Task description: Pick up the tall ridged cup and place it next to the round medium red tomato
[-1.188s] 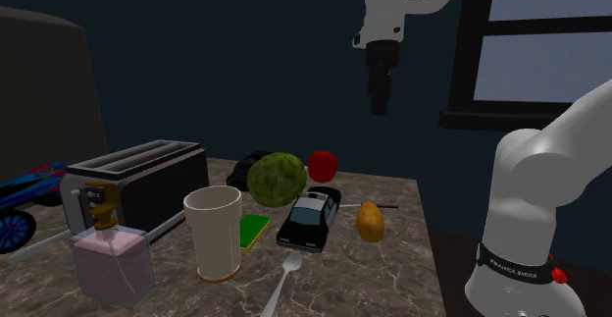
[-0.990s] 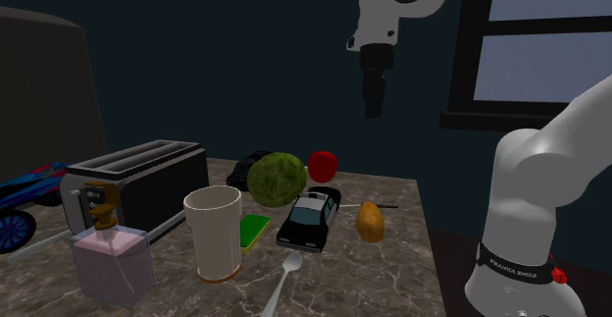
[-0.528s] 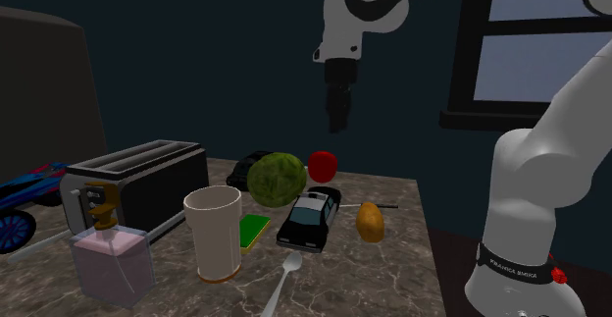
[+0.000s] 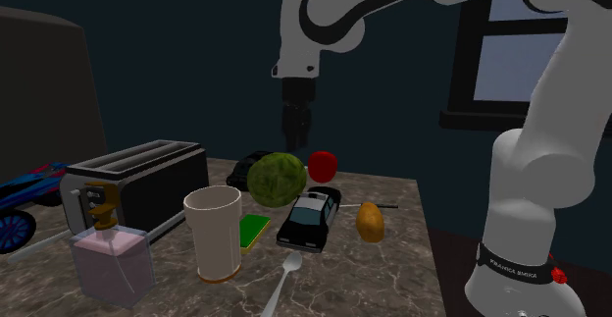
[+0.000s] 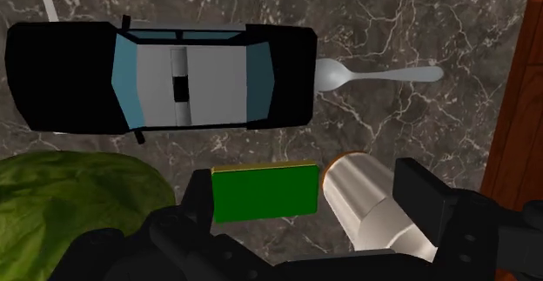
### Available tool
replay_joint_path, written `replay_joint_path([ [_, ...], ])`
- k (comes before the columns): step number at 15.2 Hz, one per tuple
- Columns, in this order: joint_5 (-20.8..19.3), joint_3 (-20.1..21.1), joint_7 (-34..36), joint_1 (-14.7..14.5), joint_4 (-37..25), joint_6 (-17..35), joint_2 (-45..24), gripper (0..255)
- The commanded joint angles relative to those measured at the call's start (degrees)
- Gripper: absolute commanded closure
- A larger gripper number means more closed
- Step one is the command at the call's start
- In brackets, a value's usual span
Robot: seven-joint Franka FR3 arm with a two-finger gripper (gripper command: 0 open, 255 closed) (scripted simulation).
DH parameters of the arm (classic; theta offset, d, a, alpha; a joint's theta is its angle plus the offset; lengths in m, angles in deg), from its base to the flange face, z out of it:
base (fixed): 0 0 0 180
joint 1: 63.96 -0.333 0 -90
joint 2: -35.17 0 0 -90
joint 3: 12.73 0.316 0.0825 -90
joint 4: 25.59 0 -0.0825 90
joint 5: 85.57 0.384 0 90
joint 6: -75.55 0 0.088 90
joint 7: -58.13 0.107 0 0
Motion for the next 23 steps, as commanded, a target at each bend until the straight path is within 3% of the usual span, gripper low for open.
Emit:
replay_joint_path([
  [1, -0.3, 0.9, 0.3, -0.6, -2.5, 1.8, -3.8, 0],
  [13, -6.2, 5.4, 4.1, -5.3, -23.2, 7.2, -28.0, 0],
  [23, -6.7, 5.3, 4.4, -5.7, -20.4, 12.3, -30.4, 0],
])
